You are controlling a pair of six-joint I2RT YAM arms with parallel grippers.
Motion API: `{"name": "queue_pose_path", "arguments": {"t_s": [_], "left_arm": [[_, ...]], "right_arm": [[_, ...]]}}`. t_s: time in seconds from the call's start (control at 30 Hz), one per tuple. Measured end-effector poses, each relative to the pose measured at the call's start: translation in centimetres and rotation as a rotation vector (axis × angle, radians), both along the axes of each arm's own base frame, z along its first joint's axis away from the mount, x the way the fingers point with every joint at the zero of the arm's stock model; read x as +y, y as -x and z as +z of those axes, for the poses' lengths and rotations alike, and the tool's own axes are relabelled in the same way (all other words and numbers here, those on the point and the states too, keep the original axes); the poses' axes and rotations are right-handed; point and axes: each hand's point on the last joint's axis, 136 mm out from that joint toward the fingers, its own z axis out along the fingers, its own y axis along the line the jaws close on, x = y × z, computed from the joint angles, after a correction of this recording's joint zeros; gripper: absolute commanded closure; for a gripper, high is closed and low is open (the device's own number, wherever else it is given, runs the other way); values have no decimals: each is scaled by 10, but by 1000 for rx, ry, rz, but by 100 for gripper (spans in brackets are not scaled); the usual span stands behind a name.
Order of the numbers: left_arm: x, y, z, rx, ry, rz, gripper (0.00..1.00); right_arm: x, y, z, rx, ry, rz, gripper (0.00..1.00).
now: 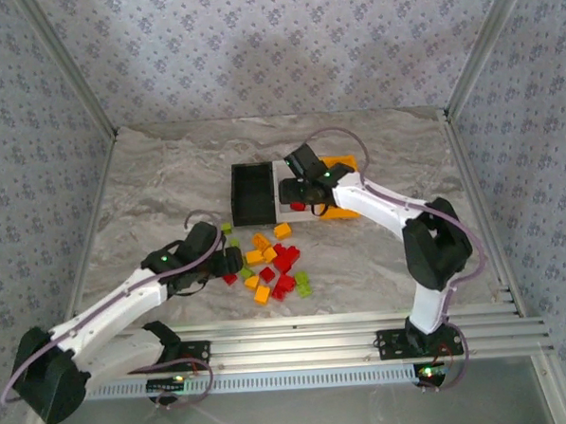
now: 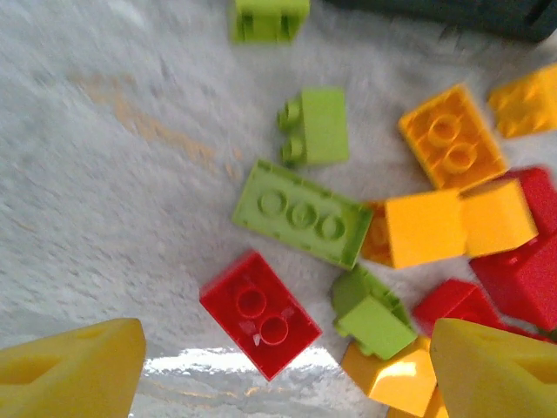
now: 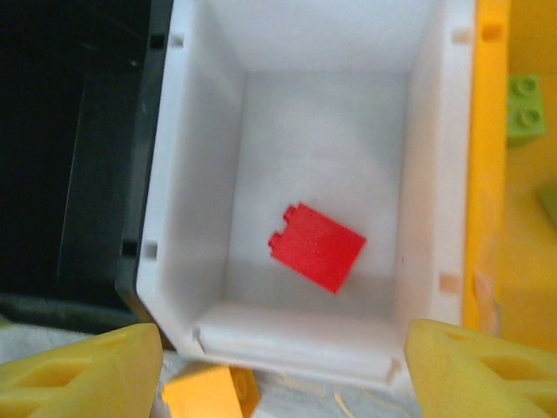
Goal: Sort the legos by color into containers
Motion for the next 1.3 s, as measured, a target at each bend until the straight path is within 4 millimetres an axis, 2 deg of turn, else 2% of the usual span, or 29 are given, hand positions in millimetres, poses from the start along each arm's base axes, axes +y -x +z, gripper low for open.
{"name": "queue_pose_path", "arguments": {"t_s": [0.13, 0.23, 0.53, 0.7, 0.77, 0.83, 0.9, 1.2, 1.3], "left_arm": [[0, 16, -34, 93, 11, -3, 17], [1, 22, -47, 123, 17, 4, 18], [9, 12, -61, 131, 27, 79, 35], [17, 9, -61, 128, 29, 111, 42], [19, 9, -62, 128, 26, 118, 40], [21, 8, -62, 123, 21, 117, 30], [21, 7, -61, 118, 16, 109, 31], [29, 7, -67, 140, -72, 86, 62], [31, 7, -65, 140, -80, 81, 68]], "right_arm": [[-9, 16, -3, 6, -7, -3, 25], [-15, 23, -7, 13, -1, -4, 26], [-21, 30, 3, -18, -28, -7, 26], [-25, 36, -6, -1, -17, -10, 26], [-26, 36, -7, 1, -16, -10, 26], [-26, 36, -7, 1, -16, -10, 26], [-25, 36, -6, -2, -18, -10, 26], [-29, 39, -7, -1, -17, -12, 26], [-33, 41, -7, -1, -17, -16, 26]]}}
